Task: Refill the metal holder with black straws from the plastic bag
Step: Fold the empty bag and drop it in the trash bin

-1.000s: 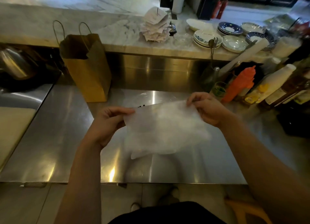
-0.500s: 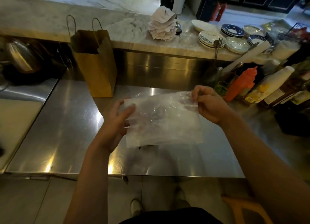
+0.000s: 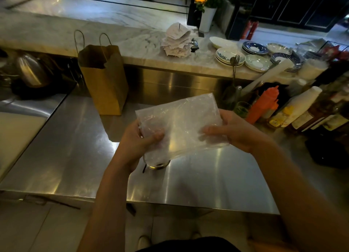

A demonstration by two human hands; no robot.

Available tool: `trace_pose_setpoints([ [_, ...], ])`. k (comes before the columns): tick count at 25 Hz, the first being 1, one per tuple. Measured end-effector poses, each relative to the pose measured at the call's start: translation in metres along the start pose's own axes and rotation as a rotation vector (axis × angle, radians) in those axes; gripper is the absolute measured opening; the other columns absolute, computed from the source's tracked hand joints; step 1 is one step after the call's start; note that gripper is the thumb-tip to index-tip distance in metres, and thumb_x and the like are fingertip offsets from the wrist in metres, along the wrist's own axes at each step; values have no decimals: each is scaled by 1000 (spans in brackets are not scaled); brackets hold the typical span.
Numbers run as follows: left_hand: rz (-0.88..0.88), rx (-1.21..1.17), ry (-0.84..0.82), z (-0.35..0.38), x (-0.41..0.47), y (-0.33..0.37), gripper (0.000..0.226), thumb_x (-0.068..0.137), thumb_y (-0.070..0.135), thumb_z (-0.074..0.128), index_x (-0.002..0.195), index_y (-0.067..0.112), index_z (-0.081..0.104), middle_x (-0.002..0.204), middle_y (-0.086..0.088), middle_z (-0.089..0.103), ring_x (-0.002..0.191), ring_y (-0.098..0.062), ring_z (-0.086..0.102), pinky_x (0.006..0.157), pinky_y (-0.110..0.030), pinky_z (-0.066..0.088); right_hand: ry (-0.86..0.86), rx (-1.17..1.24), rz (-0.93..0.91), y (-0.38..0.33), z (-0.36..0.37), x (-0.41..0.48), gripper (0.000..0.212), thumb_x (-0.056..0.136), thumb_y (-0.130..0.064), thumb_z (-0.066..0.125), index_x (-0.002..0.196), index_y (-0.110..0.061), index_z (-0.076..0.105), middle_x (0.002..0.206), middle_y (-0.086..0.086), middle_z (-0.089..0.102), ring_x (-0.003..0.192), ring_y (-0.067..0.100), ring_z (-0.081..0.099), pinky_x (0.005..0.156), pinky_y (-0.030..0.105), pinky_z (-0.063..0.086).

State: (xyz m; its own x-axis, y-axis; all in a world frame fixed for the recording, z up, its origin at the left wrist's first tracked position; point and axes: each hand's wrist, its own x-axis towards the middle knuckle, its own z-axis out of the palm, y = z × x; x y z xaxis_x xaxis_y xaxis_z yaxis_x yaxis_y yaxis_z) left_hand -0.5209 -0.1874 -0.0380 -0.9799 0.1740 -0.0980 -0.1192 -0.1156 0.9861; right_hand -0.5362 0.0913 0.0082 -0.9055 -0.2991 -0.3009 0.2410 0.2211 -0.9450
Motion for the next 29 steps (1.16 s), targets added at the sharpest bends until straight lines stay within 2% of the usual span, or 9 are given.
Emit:
trace_pose_setpoints([
  [6, -34, 63, -192, 30, -19, 7, 53, 73, 9, 77, 123, 12, 59, 104, -7, 74, 94, -22, 73, 73, -30, 58, 57, 73, -103, 8, -30, -22, 46, 78, -6, 71, 122, -7, 57, 114, 18, 66, 104, 32, 67, 88, 45, 57],
  [11, -56, 8, -74, 43, -27, 5, 34, 79, 6, 70, 111, 11, 63, 90, -5, 78, 85, -18, 75, 77, -33, 60, 131, 22, -151, 13, -33, -30, 32, 84, -3, 66, 115, -6, 59, 109, 20, 67, 101, 33, 68, 87, 45, 57],
  [14, -23, 39, 76, 42, -35, 7, 48, 72, 18, 76, 117, 20, 60, 97, -1, 76, 92, -17, 73, 85, -38, 59, 141, 18, -180, 10, -36, -39, 31, 84, 0, 65, 114, -4, 59, 106, 19, 69, 97, 32, 70, 77, 36, 59],
  [17, 54, 356, 154, 45, -38, 17, 74, 67, 36, 81, 134, 30, 48, 126, 12, 58, 110, -7, 58, 89, -28, 48, 21, -49, -139, -2, -37, -48, 34, 79, -2, 68, 112, -4, 60, 99, 14, 72, 91, 31, 72, 70, 32, 59],
  [20, 91, 647, -60, 57, -40, 28, 80, 67, 50, 80, 136, 31, 46, 131, 19, 49, 118, -4, 50, 99, -32, 44, -112, -258, -157, -16, -28, -52, 30, 82, -3, 69, 111, -6, 62, 100, 13, 72, 89, 28, 72, 71, 32, 60],
  [22, 70, 579, -168, 65, -42, 30, 51, 75, 34, 80, 120, 30, 57, 114, 12, 65, 101, -5, 65, 92, -36, 54, -48, -261, -216, -20, -20, -51, 32, 80, -7, 72, 111, -11, 63, 103, 12, 70, 91, 27, 72, 76, 36, 60],
  [24, 51, 407, -112, 69, -46, 26, 29, 80, 16, 76, 105, 23, 63, 96, 2, 73, 83, -12, 73, 76, -31, 58, 126, -138, -251, -21, -9, -51, 41, 77, -13, 75, 115, -15, 60, 110, 11, 65, 94, 28, 70, 75, 38, 60],
  [26, 30, 282, 1, 71, -48, 22, 22, 81, 10, 75, 99, 13, 64, 86, -3, 74, 75, -15, 75, 65, -25, 57, 231, 164, -201, -16, 3, -52, 54, 74, -20, 75, 124, -17, 54, 118, 11, 61, 97, 27, 69, 76, 39, 60],
  [29, 28, 166, 107, 76, -45, 19, 24, 80, 9, 76, 102, 5, 64, 79, -2, 75, 73, -16, 74, 61, -23, 56, 78, 257, -93, 2, 19, -55, 64, 73, -23, 73, 131, -18, 48, 117, 12, 67, 100, 26, 70, 81, 42, 59],
])
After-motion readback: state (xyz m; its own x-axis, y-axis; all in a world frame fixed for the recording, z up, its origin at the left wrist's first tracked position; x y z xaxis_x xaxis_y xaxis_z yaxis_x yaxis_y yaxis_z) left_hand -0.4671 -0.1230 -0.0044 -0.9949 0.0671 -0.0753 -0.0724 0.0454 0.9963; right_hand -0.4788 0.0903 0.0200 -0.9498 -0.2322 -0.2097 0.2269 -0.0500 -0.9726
